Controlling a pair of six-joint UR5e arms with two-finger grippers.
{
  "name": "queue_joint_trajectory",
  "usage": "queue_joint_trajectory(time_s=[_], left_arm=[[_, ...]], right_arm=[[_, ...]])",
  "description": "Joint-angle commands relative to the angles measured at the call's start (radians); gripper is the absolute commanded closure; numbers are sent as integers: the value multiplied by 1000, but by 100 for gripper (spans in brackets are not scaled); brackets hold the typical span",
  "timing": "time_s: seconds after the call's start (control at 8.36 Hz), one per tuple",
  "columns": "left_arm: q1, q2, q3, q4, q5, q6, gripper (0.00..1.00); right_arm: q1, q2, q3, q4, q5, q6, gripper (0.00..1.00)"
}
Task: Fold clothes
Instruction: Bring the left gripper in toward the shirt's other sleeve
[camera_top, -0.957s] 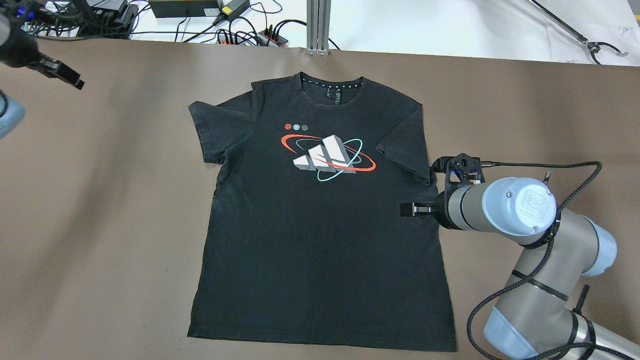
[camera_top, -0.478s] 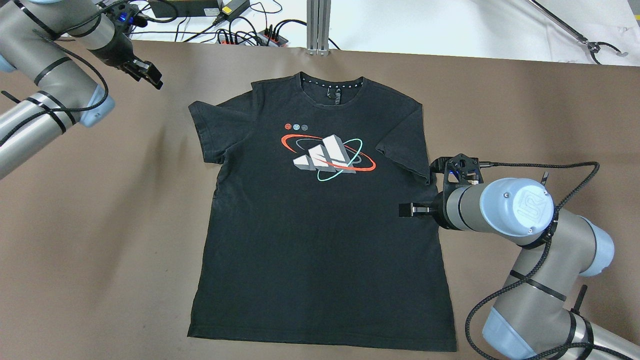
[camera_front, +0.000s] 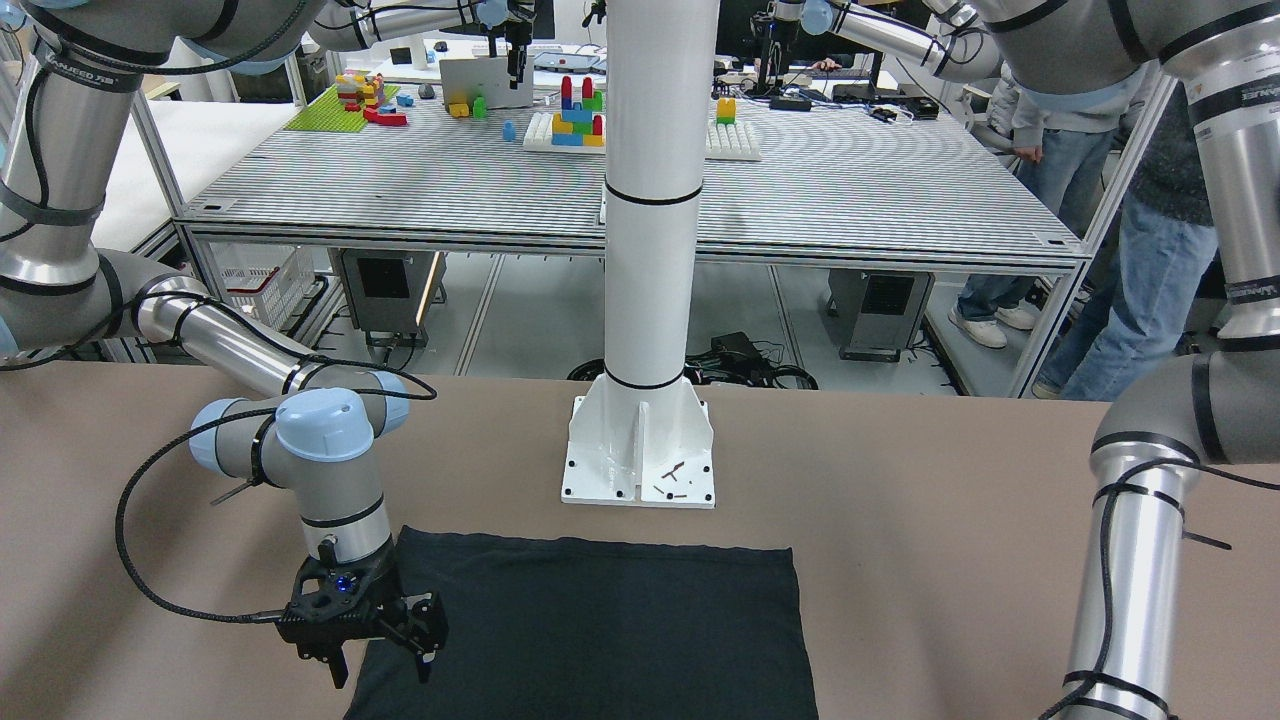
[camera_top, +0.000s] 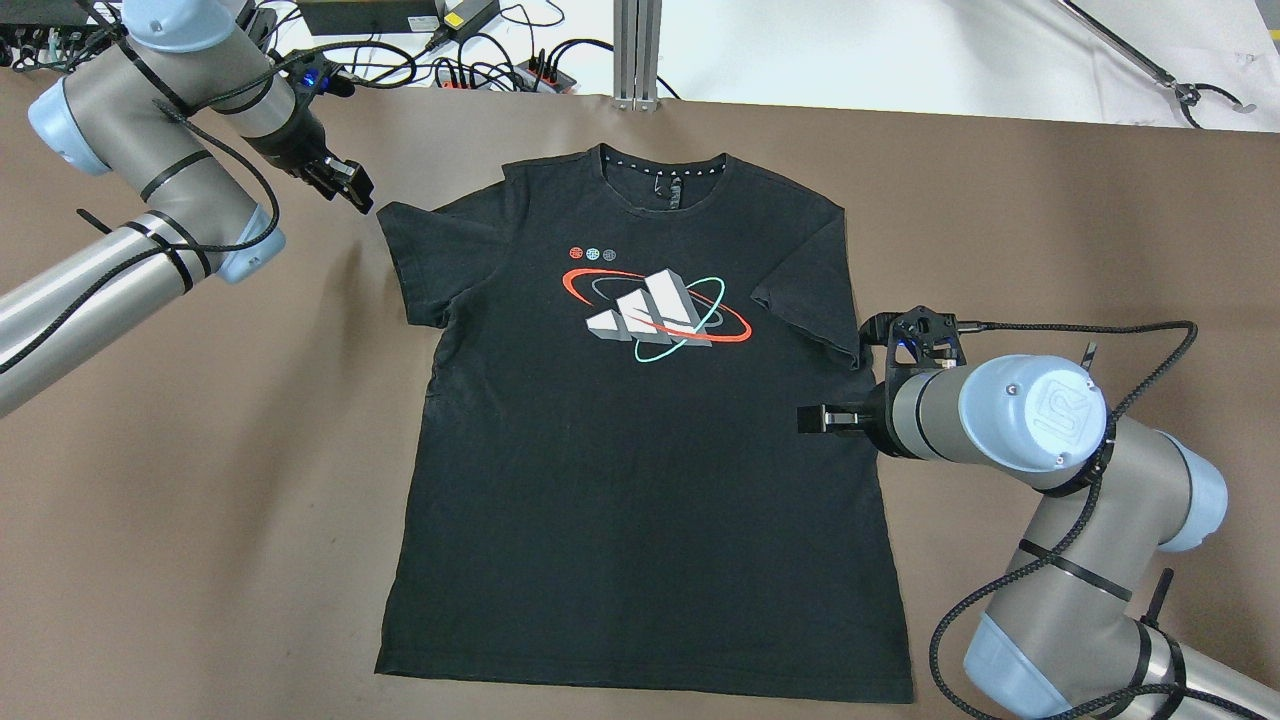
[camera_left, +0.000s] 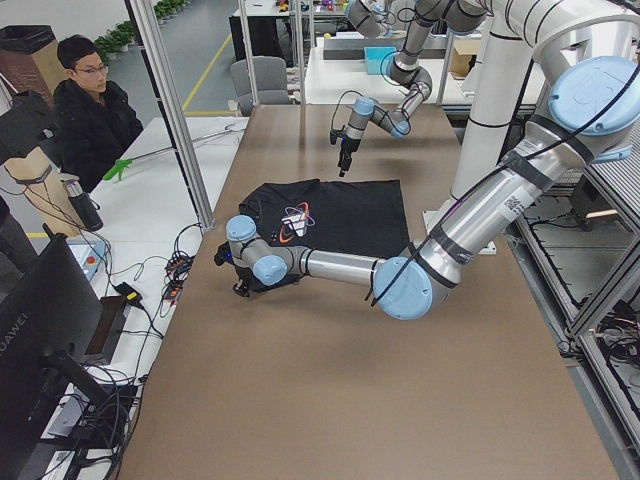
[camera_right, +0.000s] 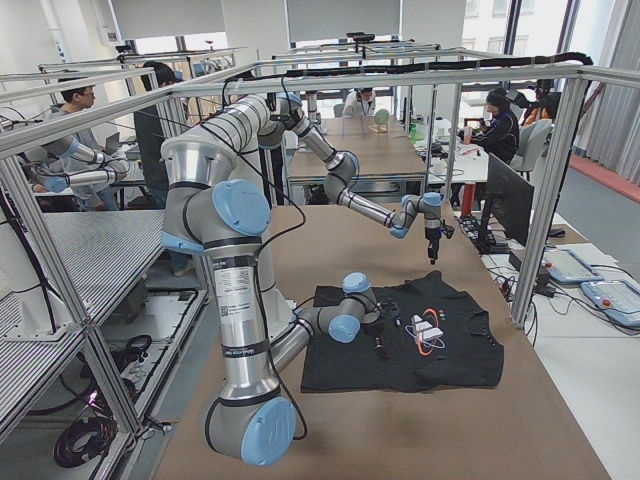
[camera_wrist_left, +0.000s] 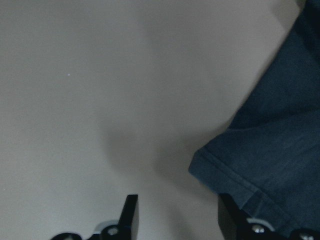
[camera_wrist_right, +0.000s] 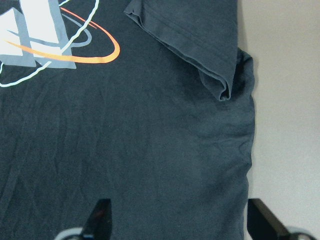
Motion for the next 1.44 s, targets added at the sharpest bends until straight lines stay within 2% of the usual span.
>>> queue_joint_trajectory(time_s=[0.0,0.72,1.32], left_arm=[[29,-52,91,-37,1,-41,38],[31,-67,155,-100,0,-50,47],[54,-71,169,-134,3,-86,46]], right_arm=[[0,0,-2,0,-12,-2,5],[-4,2,1,0,-40,1,5],[-12,2,2,0,-57,5,5]])
